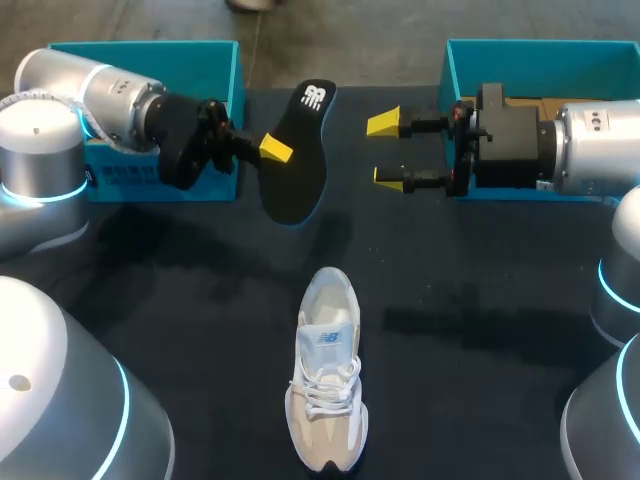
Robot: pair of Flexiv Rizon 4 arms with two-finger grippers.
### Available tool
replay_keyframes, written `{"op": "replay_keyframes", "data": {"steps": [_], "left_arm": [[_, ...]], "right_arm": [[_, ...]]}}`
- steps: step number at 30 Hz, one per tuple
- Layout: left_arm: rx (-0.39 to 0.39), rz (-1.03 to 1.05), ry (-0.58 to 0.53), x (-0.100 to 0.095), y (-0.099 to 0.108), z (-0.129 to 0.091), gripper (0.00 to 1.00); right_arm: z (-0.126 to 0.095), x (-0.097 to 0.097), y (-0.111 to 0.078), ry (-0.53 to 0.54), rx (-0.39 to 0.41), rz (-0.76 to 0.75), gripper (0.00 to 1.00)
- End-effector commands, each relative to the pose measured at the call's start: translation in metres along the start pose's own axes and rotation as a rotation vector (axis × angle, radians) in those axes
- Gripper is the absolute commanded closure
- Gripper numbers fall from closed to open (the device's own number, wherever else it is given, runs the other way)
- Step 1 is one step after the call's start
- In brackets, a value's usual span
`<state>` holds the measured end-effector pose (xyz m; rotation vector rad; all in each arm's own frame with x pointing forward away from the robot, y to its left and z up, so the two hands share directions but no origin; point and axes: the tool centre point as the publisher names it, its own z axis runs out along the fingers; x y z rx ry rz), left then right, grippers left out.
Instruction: Take the shoe out of the shoebox, open the shoe tongue, remove and reinsert the insole, then place the shoe into the shoebox
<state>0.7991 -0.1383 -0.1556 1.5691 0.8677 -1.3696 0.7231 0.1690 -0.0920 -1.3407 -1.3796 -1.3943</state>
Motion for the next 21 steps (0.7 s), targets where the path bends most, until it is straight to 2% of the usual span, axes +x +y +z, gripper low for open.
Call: {"op": "replay_keyframes", "data": {"steps": [1, 16, 21], "left_arm": [[-0.004, 0.002, 0.001, 0.0, -0.001, 0.001, 1.0], [-0.004, 0.002, 0.001, 0.0, -0.001, 0.001, 1.0], [-0.004, 0.002, 0.001, 0.0, -0.001, 0.001, 1.0]], "right_arm": [[0.003, -0.001, 0.001, 0.0, -0.002, 0.0, 0.0], [0.003, -0.001, 0.001, 0.0, -0.002, 0.0, 0.0], [0.006, -0.011, -0.006, 0.002, 0.021, -0.02, 0.0]]}}
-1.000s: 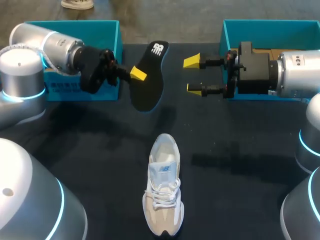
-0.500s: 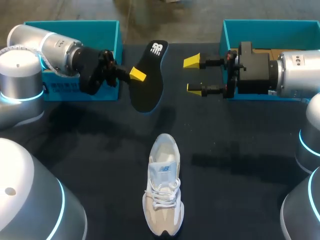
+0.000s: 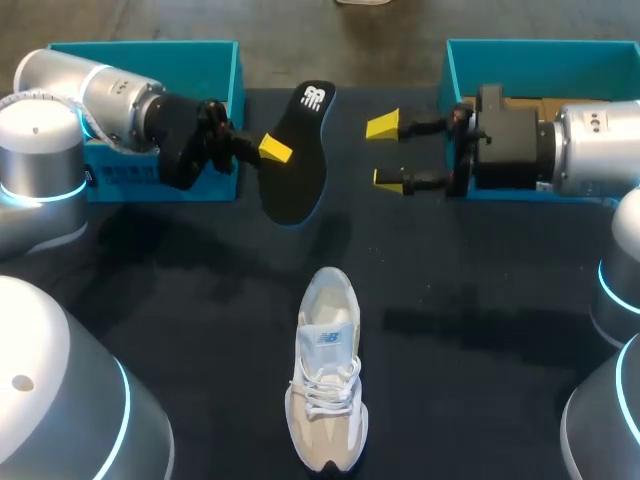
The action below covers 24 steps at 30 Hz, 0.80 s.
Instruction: Take the shoe out of the shoebox, open the shoe tongue, remove and reinsert the insole, then place the shoe into the shoebox
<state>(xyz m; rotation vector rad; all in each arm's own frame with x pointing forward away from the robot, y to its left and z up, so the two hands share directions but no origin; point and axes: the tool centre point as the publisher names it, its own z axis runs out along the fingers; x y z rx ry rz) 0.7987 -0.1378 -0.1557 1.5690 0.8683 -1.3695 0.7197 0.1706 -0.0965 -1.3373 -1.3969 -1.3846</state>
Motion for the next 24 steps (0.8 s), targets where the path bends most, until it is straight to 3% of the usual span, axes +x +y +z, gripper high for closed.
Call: {"op": "replay_keyframes", "data": {"steps": [1, 12, 24], "left_arm": [[-0.003, 0.002, 0.0, 0.0, -0.001, 0.001, 1.0], [-0.003, 0.002, 0.0, 0.0, -0.001, 0.001, 1.0], [-0.003, 0.002, 0.0, 0.0, -0.001, 0.001, 1.0]], "right_arm": [[0.006, -0.01, -0.002, 0.011, 0.017, -0.02, 0.0], [0.025, -0.033, -0.003, 0.034, 0.038, -0.061, 0.0], [0.054, -0.046, 0.019, 0.068, 0.071, -0.073, 0.0]]}}
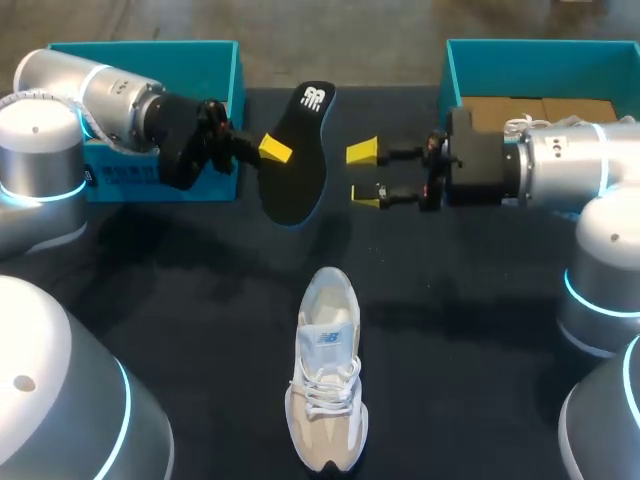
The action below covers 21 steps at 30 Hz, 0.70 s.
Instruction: Take the shoe out of the shoebox, open the shoe tongue, remove and reinsert the insole, then place the shoe into the shoebox
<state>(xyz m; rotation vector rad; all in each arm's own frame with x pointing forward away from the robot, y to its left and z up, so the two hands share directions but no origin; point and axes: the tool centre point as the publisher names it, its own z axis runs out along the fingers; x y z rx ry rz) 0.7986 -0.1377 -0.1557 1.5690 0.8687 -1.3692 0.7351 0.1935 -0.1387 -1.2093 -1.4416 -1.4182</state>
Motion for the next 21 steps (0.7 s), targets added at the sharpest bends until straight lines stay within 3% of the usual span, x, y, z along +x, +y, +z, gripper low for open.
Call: {"op": "replay_keyframes", "data": {"steps": [1, 3, 4, 7, 12, 15, 17, 21], "left_arm": [[-0.003, 0.002, 0.0, 0.0, -0.001, 0.001, 1.0], [-0.003, 0.002, 0.0, 0.0, -0.001, 0.001, 1.0], [-0.003, 0.002, 0.0, 0.0, -0.001, 0.001, 1.0], [-0.003, 0.002, 0.0, 0.0, -0.001, 0.001, 1.0], [-0.003, 0.002, 0.0, 0.0, -0.001, 0.001, 1.0], [-0.003, 0.002, 0.0, 0.0, -0.001, 0.001, 1.0], [-0.003, 0.002, 0.0, 0.0, -0.001, 0.001, 1.0], [-0.003, 0.002, 0.0, 0.0, -0.001, 0.001, 1.0]], "right_arm": [[0.023, -0.009, 0.017, 0.005, 0.021, 0.002, 0.0], [0.026, -0.01, 0.019, 0.001, 0.023, 0.0, 0.1], [0.029, -0.009, 0.02, 0.002, 0.025, -0.006, 0.2], [0.032, -0.009, 0.022, 0.004, 0.028, -0.009, 0.25], [0.04, -0.008, 0.022, -0.009, 0.031, -0.012, 0.22], [0.049, -0.009, 0.022, -0.013, 0.04, -0.012, 0.25], [0.056, -0.011, 0.023, -0.015, 0.048, -0.01, 0.36], [0.063, -0.011, 0.023, -0.031, 0.052, -0.012, 0.45]]}}
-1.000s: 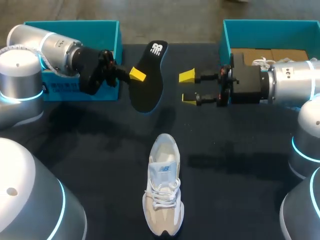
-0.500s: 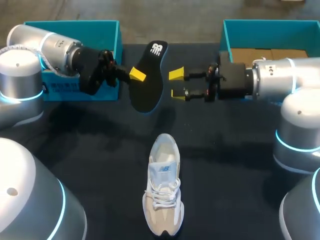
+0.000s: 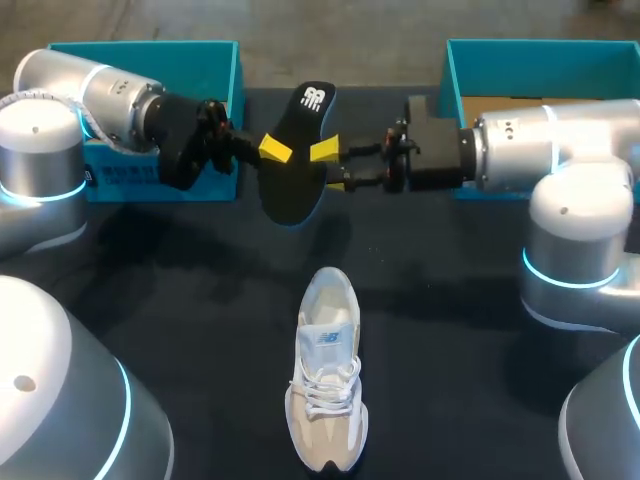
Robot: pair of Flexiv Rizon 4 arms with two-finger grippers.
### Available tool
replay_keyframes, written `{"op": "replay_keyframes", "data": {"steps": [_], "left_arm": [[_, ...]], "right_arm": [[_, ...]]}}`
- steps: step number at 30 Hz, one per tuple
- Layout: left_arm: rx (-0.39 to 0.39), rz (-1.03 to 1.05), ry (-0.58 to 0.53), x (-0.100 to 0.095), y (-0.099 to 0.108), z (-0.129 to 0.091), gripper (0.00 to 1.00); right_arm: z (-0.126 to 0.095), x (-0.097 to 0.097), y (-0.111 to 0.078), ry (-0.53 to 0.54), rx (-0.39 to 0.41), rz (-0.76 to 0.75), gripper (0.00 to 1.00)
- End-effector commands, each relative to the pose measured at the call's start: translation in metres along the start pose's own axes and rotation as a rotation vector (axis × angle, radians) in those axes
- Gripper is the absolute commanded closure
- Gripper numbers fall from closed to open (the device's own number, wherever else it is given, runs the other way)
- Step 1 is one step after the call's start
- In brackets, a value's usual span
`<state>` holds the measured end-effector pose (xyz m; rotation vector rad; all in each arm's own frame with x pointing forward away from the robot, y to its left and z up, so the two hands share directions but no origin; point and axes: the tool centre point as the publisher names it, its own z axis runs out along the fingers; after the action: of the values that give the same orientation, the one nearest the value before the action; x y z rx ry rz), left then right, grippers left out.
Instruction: Take the shoe out of the shoebox, open the shoe tongue, remove and reinsert the insole, then place the shoe into the shoebox
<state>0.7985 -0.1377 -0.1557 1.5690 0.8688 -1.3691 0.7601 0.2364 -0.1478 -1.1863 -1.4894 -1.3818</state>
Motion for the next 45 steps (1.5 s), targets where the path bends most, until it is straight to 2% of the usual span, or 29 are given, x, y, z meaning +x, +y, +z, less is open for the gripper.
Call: {"op": "replay_keyframes", "data": {"steps": [1, 17, 20, 21, 33, 45], "left_arm": [[-0.003, 0.002, 0.0, 0.0, -0.001, 0.001, 1.0], [-0.003, 0.002, 0.0, 0.0, -0.001, 0.001, 1.0], [-0.003, 0.002, 0.0, 0.0, -0.001, 0.001, 1.0], [-0.003, 0.002, 0.0, 0.0, -0.001, 0.001, 1.0], [-0.003, 0.002, 0.0, 0.0, -0.001, 0.001, 1.0], [-0.003, 0.002, 0.0, 0.0, -0.001, 0.001, 1.0]], "right_arm": [[0.02, 0.0, 0.005, -0.024, 0.007, 0.004, 0.49], [0.03, 0.004, 0.006, -0.036, 0.003, 0.009, 0.58], [0.03, 0.004, 0.006, -0.037, -0.001, 0.01, 0.7], [0.03, 0.004, 0.006, -0.037, -0.002, 0.011, 0.71], [0.014, 0.006, 0.005, -0.049, -0.041, 0.015, 0.67], [0.014, 0.003, 0.004, -0.054, -0.048, 0.028, 0.73]]}}
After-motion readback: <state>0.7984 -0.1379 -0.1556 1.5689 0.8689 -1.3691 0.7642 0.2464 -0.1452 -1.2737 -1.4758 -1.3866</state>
